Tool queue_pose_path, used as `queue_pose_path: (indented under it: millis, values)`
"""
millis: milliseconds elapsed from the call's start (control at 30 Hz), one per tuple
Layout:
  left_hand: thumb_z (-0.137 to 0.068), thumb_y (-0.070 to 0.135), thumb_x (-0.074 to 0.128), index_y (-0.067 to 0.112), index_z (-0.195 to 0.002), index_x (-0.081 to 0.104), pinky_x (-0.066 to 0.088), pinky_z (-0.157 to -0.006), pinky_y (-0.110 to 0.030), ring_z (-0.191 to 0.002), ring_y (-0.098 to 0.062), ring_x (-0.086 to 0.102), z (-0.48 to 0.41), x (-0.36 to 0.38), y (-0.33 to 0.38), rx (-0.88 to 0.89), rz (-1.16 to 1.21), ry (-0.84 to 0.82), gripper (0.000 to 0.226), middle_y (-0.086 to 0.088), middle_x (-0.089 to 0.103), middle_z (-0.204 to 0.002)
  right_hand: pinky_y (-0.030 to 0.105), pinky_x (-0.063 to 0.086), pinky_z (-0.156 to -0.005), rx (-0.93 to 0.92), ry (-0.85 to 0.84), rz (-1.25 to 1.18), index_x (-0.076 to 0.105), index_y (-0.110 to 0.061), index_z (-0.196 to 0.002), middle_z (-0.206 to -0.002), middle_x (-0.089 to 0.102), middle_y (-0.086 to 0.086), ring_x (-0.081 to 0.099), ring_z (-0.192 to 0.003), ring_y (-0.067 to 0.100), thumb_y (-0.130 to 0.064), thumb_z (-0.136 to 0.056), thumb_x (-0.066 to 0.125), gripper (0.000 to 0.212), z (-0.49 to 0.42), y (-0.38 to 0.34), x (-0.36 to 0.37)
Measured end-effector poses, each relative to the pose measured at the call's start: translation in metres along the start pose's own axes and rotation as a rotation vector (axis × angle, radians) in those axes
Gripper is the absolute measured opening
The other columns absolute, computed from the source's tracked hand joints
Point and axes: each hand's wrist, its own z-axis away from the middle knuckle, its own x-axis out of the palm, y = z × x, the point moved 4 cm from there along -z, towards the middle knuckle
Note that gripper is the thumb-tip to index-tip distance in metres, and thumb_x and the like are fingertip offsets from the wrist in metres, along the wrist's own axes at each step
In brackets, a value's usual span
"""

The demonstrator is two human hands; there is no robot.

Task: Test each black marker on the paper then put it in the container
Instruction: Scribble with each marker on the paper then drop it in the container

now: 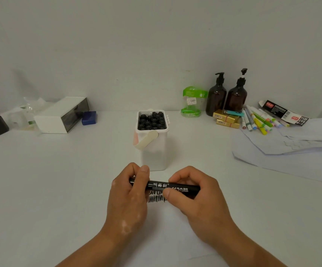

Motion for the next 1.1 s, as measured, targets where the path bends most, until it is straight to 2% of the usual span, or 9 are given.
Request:
queue_pose_path:
  millis: [133, 333, 467, 533, 633, 733, 933, 1033, 1100]
  values:
    - [-0.087, 0.044, 0.051, 0.023, -0.059, 0.036, 0.029, -0.052, -0.038, -0.048, -0.014, 0.03, 0.002, 0.002, 0.004, 0.004, 0.065, -0.034, 0.038, 0.009, 0.034, -0.05, 0.014, 0.041, -0.051, -0.005, 0.021, -0.006, 0.068, -0.027, -0.077, -0.059, 0.066, -0.008, 0.053, -0.049, 0.003, -0.027, -0.068, 0.077, 0.013, 0.0, -0.003, -0.003]
    - [-0.088, 0.042, 0.05, 0.025, -0.059, 0.036, 0.029, -0.052, -0.037, -0.048, -0.014, 0.029, 0.004, 0.004, 0.009, 0.033, 0.084, -0.033, 0.037, 0.01, 0.032, -0.051, 0.014, 0.04, -0.049, -0.026, 0.001, -0.038, 0.066, -0.026, -0.074, -0.056, 0.063, -0.008, 0.051, -0.046, 0.004, -0.025, -0.068, 0.076, 0.012, -0.001, -0.008, -0.005]
    - [-0.086, 0.043, 0.054, 0.022, -0.061, 0.038, 0.033, -0.047, -0.027, -0.046, -0.012, 0.031, 0.002, 0.003, 0.01, 0.067, 0.131, -0.093, 0.037, 0.009, 0.034, -0.05, 0.014, 0.04, -0.05, -0.022, -0.02, -0.052, 0.066, -0.026, -0.075, -0.058, 0.064, -0.007, 0.05, -0.047, 0.004, -0.024, -0.069, 0.076, 0.011, -0.001, -0.007, -0.003]
    - [-0.081, 0.045, 0.061, 0.018, -0.069, 0.045, 0.036, -0.049, -0.024, -0.05, -0.015, 0.036, -0.001, -0.001, 0.007, 0.087, 0.148, -0.191, 0.034, 0.005, 0.039, -0.052, 0.018, 0.04, -0.05, 0.006, -0.048, -0.09, 0.067, -0.027, -0.077, -0.06, 0.063, -0.003, 0.049, -0.048, 0.008, -0.024, -0.071, 0.075, 0.011, -0.002, -0.006, -0.004]
    - [-0.074, 0.039, 0.069, 0.016, -0.093, 0.054, 0.041, -0.057, -0.03, -0.059, -0.021, 0.045, -0.007, -0.006, 0.0, 0.062, 0.227, -0.332, 0.033, -0.003, 0.05, -0.06, 0.028, 0.037, -0.05, 0.035, -0.055, -0.147, 0.064, -0.025, -0.081, -0.061, 0.058, 0.012, 0.045, -0.053, 0.018, -0.02, -0.075, 0.066, 0.008, -0.006, -0.004, -0.007]
    - [-0.071, 0.033, 0.076, 0.02, -0.102, 0.063, 0.048, -0.063, -0.033, -0.065, -0.022, 0.054, -0.009, -0.007, -0.005, 0.03, 0.299, -0.346, 0.036, -0.004, 0.058, -0.07, 0.034, 0.041, -0.055, 0.027, -0.029, -0.161, 0.063, -0.019, -0.079, -0.06, 0.056, 0.008, 0.047, -0.057, 0.021, -0.019, -0.077, 0.063, 0.002, -0.008, -0.001, -0.012]
    - [-0.075, 0.047, 0.075, 0.027, -0.107, 0.074, 0.05, -0.072, -0.027, -0.074, -0.014, 0.064, -0.006, -0.002, -0.001, 0.04, 0.265, -0.374, 0.038, 0.007, 0.07, -0.081, 0.024, 0.052, -0.066, 0.04, -0.119, -0.158, 0.071, -0.022, -0.083, -0.076, 0.076, 0.006, 0.065, -0.065, 0.013, -0.033, -0.07, 0.078, 0.017, -0.006, 0.004, -0.005]
    - [-0.083, 0.047, 0.066, 0.033, -0.107, 0.073, 0.053, -0.077, -0.017, -0.093, -0.012, 0.072, -0.004, -0.005, 0.009, 0.123, 0.165, -0.368, 0.029, 0.004, 0.076, -0.098, 0.028, 0.056, -0.076, -0.011, -0.15, 0.033, 0.073, -0.028, -0.083, -0.082, 0.079, 0.0, 0.073, -0.076, 0.014, -0.043, -0.072, 0.074, 0.018, -0.003, 0.006, -0.001]
    - [-0.088, 0.043, 0.063, 0.037, -0.108, 0.071, 0.051, -0.077, -0.012, -0.093, -0.012, 0.072, -0.005, -0.009, 0.013, 0.14, 0.143, -0.367, 0.023, 0.002, 0.077, -0.093, 0.028, 0.056, -0.077, -0.067, -0.106, 0.155, 0.074, -0.032, -0.082, -0.08, 0.077, -0.005, 0.072, -0.077, 0.012, -0.047, -0.073, 0.071, 0.018, -0.003, 0.004, -0.005]
